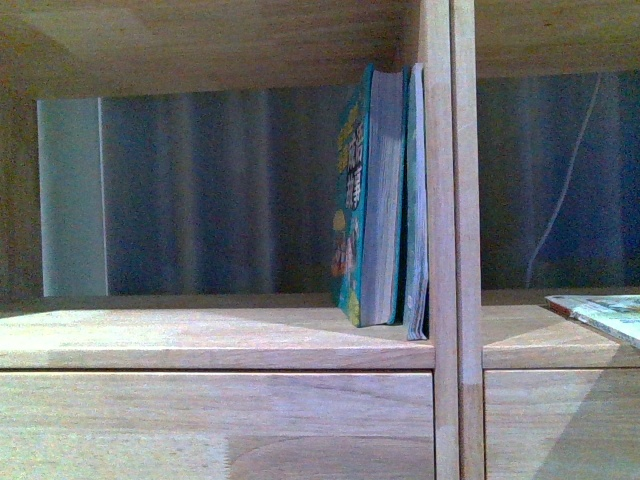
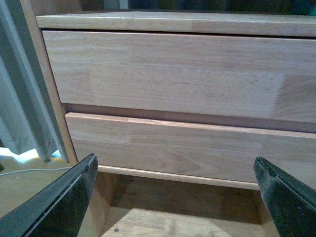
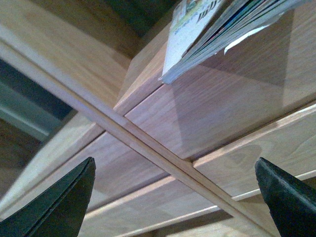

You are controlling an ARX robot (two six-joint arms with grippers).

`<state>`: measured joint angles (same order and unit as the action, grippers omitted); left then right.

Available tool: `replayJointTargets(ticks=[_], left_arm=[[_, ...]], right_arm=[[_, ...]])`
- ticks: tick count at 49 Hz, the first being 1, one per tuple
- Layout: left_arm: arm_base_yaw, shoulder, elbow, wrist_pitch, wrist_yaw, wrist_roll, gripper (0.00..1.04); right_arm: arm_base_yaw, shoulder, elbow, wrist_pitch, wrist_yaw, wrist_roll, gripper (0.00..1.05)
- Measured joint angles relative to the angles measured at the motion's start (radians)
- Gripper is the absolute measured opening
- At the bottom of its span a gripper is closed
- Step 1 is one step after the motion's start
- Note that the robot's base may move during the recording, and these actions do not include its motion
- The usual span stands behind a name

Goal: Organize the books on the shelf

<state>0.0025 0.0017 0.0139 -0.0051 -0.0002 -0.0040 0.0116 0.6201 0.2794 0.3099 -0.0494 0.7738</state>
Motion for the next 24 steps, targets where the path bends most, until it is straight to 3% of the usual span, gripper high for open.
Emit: replayJointTargets(ticks=[15, 24], left_arm=[[0.0, 0.0, 0.0, 0.0, 0.0, 0.0, 0.97], [0.0, 0.0, 0.0, 0.0, 0.0, 0.0, 0.97]], right_arm=[[-0.098, 0.368, 0.153, 0.24, -0.042, 0.37, 0.98], [-0.135, 0.536, 0.265, 0.264, -0.026, 0.453, 0.98]])
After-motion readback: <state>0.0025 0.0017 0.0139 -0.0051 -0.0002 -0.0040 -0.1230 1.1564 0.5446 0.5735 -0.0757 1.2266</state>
